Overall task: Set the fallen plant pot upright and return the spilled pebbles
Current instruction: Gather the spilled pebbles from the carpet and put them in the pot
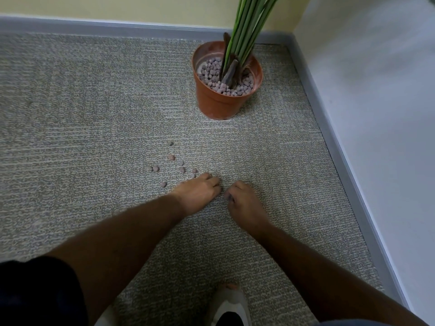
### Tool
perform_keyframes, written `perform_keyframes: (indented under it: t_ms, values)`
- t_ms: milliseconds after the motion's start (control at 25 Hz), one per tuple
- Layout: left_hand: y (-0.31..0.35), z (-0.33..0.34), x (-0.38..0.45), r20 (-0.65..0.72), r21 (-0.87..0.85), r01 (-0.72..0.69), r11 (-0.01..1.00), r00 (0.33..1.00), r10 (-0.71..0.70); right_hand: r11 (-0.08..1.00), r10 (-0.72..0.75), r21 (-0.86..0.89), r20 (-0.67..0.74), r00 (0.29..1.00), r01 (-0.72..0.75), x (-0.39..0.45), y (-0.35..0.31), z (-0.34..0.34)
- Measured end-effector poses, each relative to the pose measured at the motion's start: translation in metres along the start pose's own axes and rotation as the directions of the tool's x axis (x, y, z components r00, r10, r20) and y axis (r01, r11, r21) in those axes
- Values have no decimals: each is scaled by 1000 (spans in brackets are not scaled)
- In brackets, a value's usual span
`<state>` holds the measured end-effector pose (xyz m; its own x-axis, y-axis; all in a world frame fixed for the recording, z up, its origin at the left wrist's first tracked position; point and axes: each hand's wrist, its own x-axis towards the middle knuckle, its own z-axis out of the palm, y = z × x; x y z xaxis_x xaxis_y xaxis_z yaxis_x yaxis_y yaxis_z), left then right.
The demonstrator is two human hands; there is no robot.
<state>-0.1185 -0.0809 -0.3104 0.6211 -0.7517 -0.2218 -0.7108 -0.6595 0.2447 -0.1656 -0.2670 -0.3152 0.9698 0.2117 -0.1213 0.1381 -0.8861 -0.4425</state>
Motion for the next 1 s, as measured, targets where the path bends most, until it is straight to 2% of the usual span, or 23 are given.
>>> perform_keyframes:
  t_ms: [120, 240, 480, 640, 760, 840, 920, 960, 1000]
  values:
    - [4, -1, 3, 8, -58, 70, 996, 998, -70, 996, 8, -84, 10, 1000, -7, 0, -8, 6]
    - [4, 0, 3, 5, -89, 95, 992, 995, -95, 989, -61, -135, 23, 998, 64, -3, -12, 8]
    - [3, -2, 6, 50, -156, 167, 974, 986, -162, 979, -116, -157, 103, 988, 131, 1, -8, -1]
    - [3, -1, 7, -26, -245, 158, 957, 985, -170, 997, -72, -20, 70, 995, 74, 7, -10, -4]
    - [1, -11, 11, -63, -352, 185, 918, 973, -220, 987, 91, 133, 33, 995, -94, 17, -12, -9]
    - [-4, -26, 17, -88, -488, 253, 835, 938, -335, 912, 297, 266, 96, 950, -312, 27, -15, -16]
    - [-14, -50, 27, -107, -646, 307, 699, 870, -481, 701, 465, 491, 235, 854, -517, 43, -24, -31]
    - [-22, -65, 33, -115, -709, 311, 633, 835, -538, 586, 501, 573, 299, 812, -573, 53, -29, -43]
    - [-32, -82, 39, -126, -752, 306, 584, 803, -582, 519, 508, 610, 343, 790, -599, 66, -35, -59]
